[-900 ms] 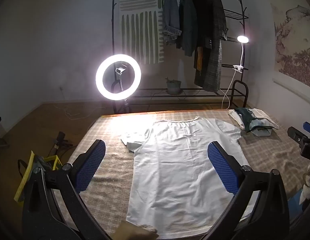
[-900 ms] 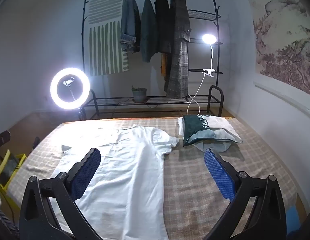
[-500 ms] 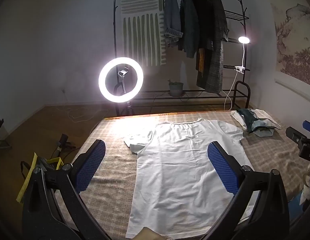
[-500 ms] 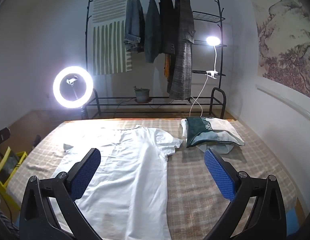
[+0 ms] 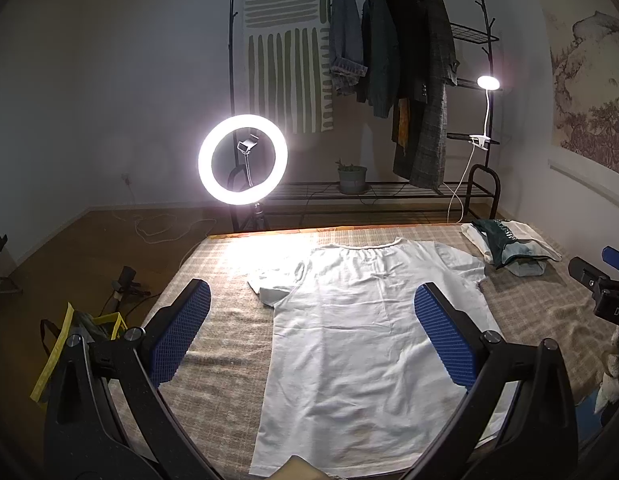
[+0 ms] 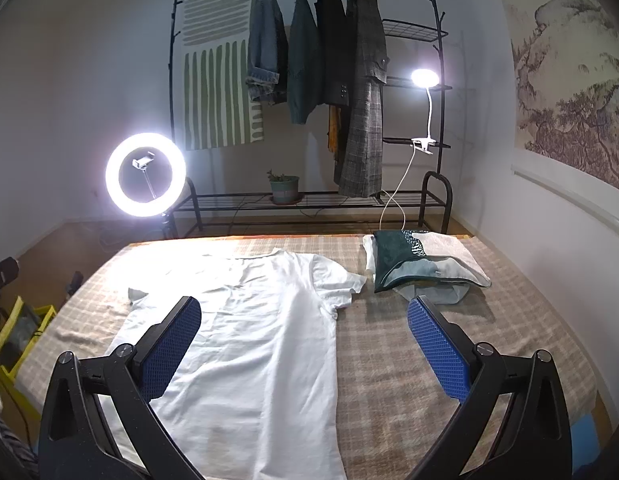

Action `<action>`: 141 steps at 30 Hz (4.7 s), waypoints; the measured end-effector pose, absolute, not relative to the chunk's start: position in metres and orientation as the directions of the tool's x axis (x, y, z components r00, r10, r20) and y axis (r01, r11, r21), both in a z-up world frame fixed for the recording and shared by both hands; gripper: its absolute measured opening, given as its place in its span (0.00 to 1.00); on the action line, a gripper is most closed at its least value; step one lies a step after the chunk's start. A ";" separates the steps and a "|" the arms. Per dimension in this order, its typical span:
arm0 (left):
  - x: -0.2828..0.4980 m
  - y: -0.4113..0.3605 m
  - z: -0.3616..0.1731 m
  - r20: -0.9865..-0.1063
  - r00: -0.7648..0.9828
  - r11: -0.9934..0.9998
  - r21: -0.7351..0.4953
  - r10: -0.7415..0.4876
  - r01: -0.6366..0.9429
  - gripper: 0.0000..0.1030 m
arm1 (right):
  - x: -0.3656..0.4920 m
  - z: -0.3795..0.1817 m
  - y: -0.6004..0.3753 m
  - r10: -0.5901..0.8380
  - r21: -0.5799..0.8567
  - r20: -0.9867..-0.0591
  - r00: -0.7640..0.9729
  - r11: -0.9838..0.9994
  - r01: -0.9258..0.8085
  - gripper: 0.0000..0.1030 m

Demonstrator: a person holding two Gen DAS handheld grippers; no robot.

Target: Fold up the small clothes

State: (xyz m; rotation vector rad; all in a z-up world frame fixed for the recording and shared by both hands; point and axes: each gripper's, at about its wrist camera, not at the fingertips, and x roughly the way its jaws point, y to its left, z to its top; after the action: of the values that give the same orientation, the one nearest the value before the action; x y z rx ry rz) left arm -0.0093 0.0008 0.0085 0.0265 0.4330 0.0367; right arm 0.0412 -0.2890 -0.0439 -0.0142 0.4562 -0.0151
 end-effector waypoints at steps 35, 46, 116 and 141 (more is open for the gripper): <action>-0.011 0.001 0.007 -0.416 0.909 0.999 0.031 0.040 -0.030 1.00 | 0.041 -0.047 -0.286 -0.011 -0.011 -0.443 0.897 1.000 0.007 1.00; -0.011 0.001 0.007 -0.417 0.908 0.999 0.031 0.039 -0.029 1.00 | 0.042 -0.046 -0.286 -0.008 -0.010 -0.444 0.896 1.000 0.005 1.00; 0.017 0.097 -0.231 -0.865 0.499 0.918 -0.240 -0.055 -0.316 0.47 | 0.342 -0.173 0.014 0.421 0.173 -0.786 0.453 0.853 -0.493 0.73; 0.019 0.112 -0.231 -0.845 0.510 0.858 -0.377 -0.163 -0.349 0.19 | 0.391 -0.267 0.090 0.177 -0.088 -0.905 0.386 0.811 -0.578 0.07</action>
State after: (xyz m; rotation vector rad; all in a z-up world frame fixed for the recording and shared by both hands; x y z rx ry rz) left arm 0.0192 0.1121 -0.2305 -0.5528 1.0438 0.1189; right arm 0.3908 0.0899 -0.2668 -0.4271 1.0741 0.4994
